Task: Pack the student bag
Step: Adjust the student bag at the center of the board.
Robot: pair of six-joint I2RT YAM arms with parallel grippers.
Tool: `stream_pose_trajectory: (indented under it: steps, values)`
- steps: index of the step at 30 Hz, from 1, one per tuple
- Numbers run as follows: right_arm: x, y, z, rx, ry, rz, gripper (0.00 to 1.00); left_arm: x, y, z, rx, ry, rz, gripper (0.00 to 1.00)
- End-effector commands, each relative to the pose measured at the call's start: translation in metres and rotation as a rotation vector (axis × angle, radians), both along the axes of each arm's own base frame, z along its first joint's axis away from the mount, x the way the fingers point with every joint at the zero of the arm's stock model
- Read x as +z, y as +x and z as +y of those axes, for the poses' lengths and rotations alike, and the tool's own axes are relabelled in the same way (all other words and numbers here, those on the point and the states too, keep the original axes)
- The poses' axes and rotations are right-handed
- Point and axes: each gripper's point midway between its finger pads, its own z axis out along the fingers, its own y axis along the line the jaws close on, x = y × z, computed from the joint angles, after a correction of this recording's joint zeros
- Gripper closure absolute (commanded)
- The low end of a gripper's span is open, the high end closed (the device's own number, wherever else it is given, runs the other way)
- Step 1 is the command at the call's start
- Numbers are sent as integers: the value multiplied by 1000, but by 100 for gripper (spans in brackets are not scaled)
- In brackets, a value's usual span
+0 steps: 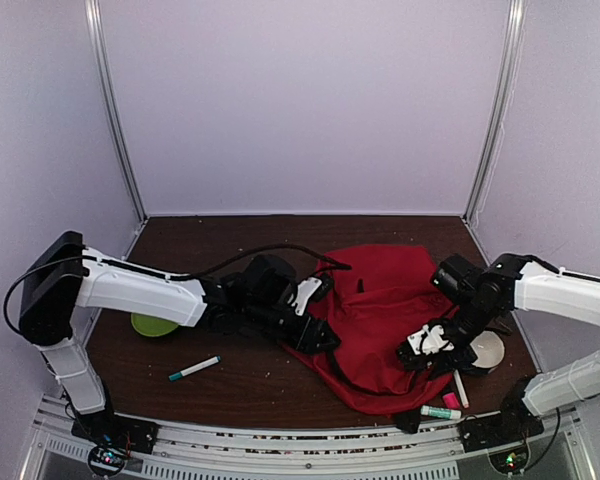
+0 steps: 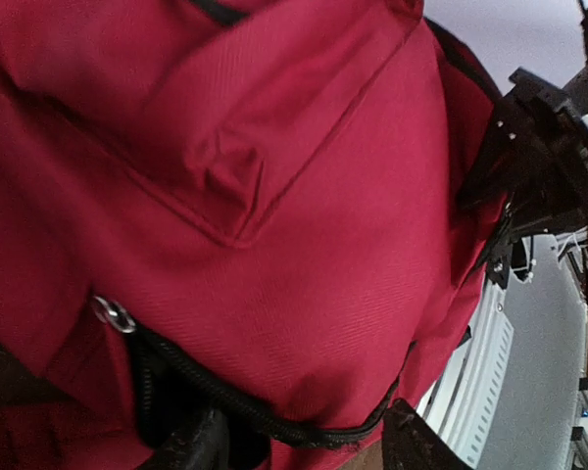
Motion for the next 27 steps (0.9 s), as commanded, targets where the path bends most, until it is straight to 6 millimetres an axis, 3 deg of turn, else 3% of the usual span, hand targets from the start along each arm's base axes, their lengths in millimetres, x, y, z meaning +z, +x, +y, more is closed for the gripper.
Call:
stream_pose_trajectory:
  steps: [1, 5, 7, 10, 15, 18, 20, 22, 27]
  values:
    - [14, 10, 21, -59, 37, 11, 77, -7, -18, -15, -30, -31, 201, 44]
    - [37, 15, 32, -94, 137, -37, 94, -33, -8, 5, 92, 96, 245, 38]
    - [52, 17, 37, -111, 202, -73, 100, -37, -6, 10, 108, 100, 262, 36]
    - [68, 18, 45, -133, 292, -102, 100, -24, -4, -6, 43, -20, 262, 40]
    - [95, 35, 58, -205, 391, -153, 100, 29, 2, -43, -116, -242, 178, 49]
    - [107, 47, 66, -250, 437, -170, 100, 46, 17, -54, -129, -309, 207, 67]
    - [115, 54, 70, -263, 447, -182, 100, 52, 34, -49, -80, -350, 246, 81]
    - [121, 60, 71, -272, 455, -201, 100, 63, 69, -29, 14, -401, 240, 96]
    - [123, 63, 75, -251, 476, -188, 100, 98, 154, 32, 220, -374, 40, 100]
